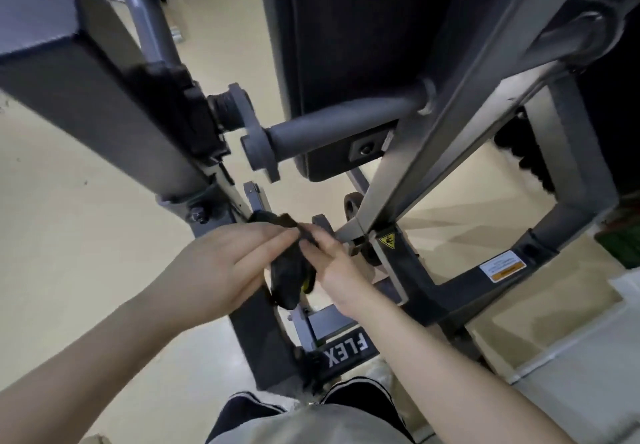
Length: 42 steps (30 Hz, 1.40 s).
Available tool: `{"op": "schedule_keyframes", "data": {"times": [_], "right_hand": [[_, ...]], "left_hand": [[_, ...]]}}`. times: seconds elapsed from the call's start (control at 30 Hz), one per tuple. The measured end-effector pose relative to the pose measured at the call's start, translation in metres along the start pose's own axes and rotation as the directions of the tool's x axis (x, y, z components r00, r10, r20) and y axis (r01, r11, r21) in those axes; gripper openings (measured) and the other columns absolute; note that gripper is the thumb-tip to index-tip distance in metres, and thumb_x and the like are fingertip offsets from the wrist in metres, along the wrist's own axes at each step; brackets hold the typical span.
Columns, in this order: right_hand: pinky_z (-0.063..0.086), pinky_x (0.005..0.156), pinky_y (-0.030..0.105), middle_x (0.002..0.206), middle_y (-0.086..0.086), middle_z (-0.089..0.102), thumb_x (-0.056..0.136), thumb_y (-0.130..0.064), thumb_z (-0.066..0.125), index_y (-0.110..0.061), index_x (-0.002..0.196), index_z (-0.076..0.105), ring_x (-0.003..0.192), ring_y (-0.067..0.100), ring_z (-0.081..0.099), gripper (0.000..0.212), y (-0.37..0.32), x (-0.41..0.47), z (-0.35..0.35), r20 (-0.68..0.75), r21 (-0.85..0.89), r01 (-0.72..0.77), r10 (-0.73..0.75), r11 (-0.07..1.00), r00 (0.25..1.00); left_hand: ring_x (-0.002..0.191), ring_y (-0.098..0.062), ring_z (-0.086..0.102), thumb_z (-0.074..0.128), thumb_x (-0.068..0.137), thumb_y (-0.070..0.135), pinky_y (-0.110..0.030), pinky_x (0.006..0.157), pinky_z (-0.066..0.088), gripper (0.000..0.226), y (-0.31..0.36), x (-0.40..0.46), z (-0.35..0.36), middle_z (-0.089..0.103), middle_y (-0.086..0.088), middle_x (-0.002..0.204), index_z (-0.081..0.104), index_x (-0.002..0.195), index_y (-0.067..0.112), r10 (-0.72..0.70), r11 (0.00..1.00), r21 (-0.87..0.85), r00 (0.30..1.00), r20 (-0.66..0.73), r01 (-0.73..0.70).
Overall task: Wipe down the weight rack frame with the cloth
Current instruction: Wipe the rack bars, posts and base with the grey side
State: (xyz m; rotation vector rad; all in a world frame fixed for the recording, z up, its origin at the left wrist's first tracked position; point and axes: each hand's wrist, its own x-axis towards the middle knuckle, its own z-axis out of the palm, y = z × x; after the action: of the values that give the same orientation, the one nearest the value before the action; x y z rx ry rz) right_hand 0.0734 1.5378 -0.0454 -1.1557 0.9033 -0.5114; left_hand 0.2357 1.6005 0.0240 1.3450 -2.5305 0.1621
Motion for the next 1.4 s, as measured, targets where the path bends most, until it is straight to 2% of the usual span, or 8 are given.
{"op": "schedule_keyframes", "data": {"times": [0.13,0.27,0.43,0.63,0.93,1.13,1.3,1.4], "right_hand": [[0.037,0.105,0.02,0.122,-0.017,0.057,0.102,-0.007,0.035,-0.042,0.119,0.051,0.119,-0.001,0.051,0.043,-0.003,-0.001,0.047,0.032,-0.022,0.116,-0.115,0.993,0.993],[0.029,0.104,0.008,0.135,-0.014,0.045,0.101,-0.004,0.036,-0.018,0.14,0.04,0.127,-0.001,0.041,0.042,0.032,-0.032,0.048,-0.056,-0.098,0.092,-0.098,0.991,0.994],[0.037,0.107,0.022,0.125,-0.008,0.059,0.1,0.0,0.034,-0.035,0.113,0.055,0.119,0.006,0.053,0.042,0.07,-0.066,0.049,-0.183,-0.009,-0.036,0.034,0.999,0.983],[0.038,0.098,0.01,0.114,-0.03,0.059,0.099,0.003,0.033,-0.037,0.115,0.053,0.116,-0.01,0.05,0.047,0.057,-0.066,0.064,-0.262,0.058,0.139,-0.119,0.989,0.958],[0.044,0.062,0.008,0.071,-0.017,0.07,0.099,0.003,0.035,-0.023,0.1,0.063,0.072,-0.003,0.062,0.038,0.131,-0.086,0.066,-0.408,0.098,-0.155,0.182,0.983,0.895],[0.042,0.098,0.047,0.102,0.008,0.068,0.098,0.003,0.037,-0.031,0.105,0.062,0.102,0.033,0.059,0.043,0.127,-0.082,0.055,-0.386,0.014,-0.165,0.158,0.986,0.909],[0.043,0.1,0.025,0.111,0.001,0.063,0.095,0.009,0.034,-0.023,0.108,0.059,0.112,0.017,0.055,0.043,0.143,-0.075,0.023,-0.357,-0.163,-0.28,0.208,0.946,0.911],[0.036,0.102,0.014,0.12,0.001,0.057,0.092,0.012,0.037,-0.013,0.122,0.058,0.114,0.01,0.05,0.044,0.128,-0.06,0.0,-0.556,-0.306,-0.206,0.001,0.929,0.831]], "left_hand": [[0.105,-0.03,0.056,0.043,0.098,0.022,-0.038,0.088,0.045,0.029,-0.018,-0.043,-0.003,0.065,-0.017,0.112,0.052,0.118,0.002,-0.081,0.988,0.123,0.992,-0.097,0.093],[0.107,-0.032,0.054,0.055,0.092,0.031,-0.042,0.09,0.046,0.036,-0.023,-0.061,0.017,0.064,-0.018,0.113,0.058,0.111,0.001,-0.012,0.996,0.091,0.998,-0.062,0.018],[0.113,-0.037,0.053,0.059,0.087,0.045,-0.048,0.094,0.047,0.051,-0.022,-0.06,0.029,0.059,-0.018,0.123,0.063,0.11,0.0,0.027,0.995,0.093,1.0,0.01,-0.028],[0.116,-0.035,0.049,0.055,0.084,0.053,-0.048,0.101,0.039,0.061,-0.016,-0.058,0.035,0.062,-0.017,0.118,0.06,0.113,0.0,0.063,0.997,0.043,0.998,0.011,-0.063],[0.075,-0.028,0.062,0.077,0.063,0.046,-0.038,0.096,0.034,0.041,0.009,-0.038,0.038,0.062,-0.006,0.076,0.064,0.07,0.008,0.156,0.979,0.099,0.968,0.199,-0.178],[0.057,-0.022,0.057,0.082,0.052,0.052,-0.027,0.068,0.047,0.045,0.018,-0.026,0.04,0.056,-0.002,0.063,0.06,0.061,0.013,0.219,0.967,0.056,0.924,0.314,-0.248],[0.064,-0.02,0.055,0.074,0.065,0.058,-0.025,0.061,0.037,0.047,0.033,0.0,0.036,0.06,-0.002,0.068,0.065,0.069,0.013,0.132,0.98,0.064,0.852,0.507,-0.19],[0.081,-0.021,0.05,0.049,0.091,0.051,-0.026,0.061,0.03,0.036,0.048,0.024,0.047,0.06,-0.003,0.094,0.062,0.093,0.017,-0.033,0.987,0.139,0.737,0.675,-0.084]]}}
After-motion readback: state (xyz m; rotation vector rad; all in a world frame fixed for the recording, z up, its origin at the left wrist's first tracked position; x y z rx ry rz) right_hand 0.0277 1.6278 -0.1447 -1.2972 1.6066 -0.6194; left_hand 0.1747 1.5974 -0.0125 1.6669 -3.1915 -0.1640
